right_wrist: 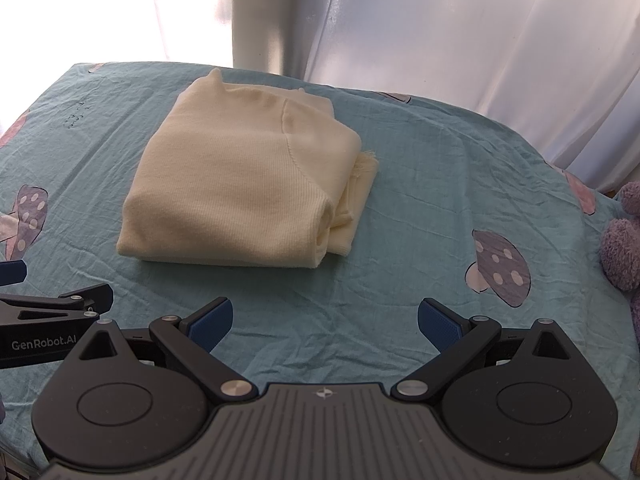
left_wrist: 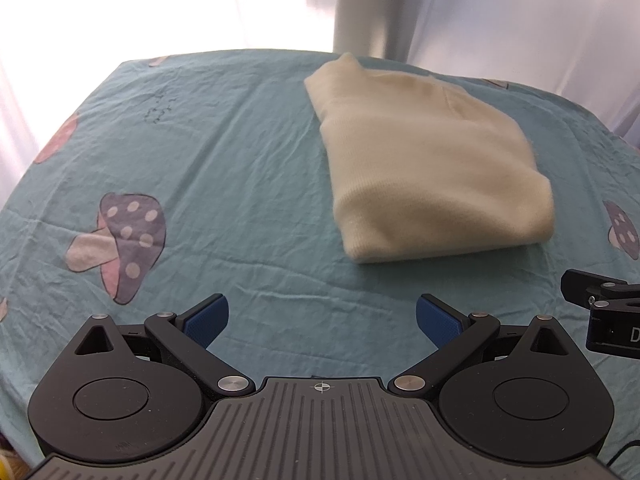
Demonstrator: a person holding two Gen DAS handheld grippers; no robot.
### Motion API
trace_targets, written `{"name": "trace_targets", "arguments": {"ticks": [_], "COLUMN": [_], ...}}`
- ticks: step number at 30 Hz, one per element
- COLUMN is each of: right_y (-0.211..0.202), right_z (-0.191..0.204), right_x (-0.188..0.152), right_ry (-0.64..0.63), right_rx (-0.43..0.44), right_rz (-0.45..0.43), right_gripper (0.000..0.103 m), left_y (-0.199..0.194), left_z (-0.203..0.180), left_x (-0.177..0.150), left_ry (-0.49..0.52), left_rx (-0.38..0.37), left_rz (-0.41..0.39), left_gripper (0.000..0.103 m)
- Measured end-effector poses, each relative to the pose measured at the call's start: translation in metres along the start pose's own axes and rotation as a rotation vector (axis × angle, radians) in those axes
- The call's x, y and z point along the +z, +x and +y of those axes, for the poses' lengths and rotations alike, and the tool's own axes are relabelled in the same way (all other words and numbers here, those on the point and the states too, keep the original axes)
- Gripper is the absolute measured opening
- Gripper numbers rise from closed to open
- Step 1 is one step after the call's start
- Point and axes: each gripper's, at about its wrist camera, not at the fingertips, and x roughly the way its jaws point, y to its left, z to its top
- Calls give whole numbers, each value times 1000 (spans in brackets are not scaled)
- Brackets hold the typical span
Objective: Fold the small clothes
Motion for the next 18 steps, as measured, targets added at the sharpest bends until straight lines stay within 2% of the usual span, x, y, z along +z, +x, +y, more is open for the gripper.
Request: {"name": "trace_targets", "arguments": {"ticks": [18], "right_y": [-1], "right_z": [0], "right_x": [0], "right_ry": [-1], "right_rx": [-1], "right_rz": [-1], "right_gripper": [99], "left_y": [0], "left_z": [-3], "left_x": [-3], "left_ry": [26], "left_rx": [-3], "left_rz": [5], "left_gripper": [102]}}
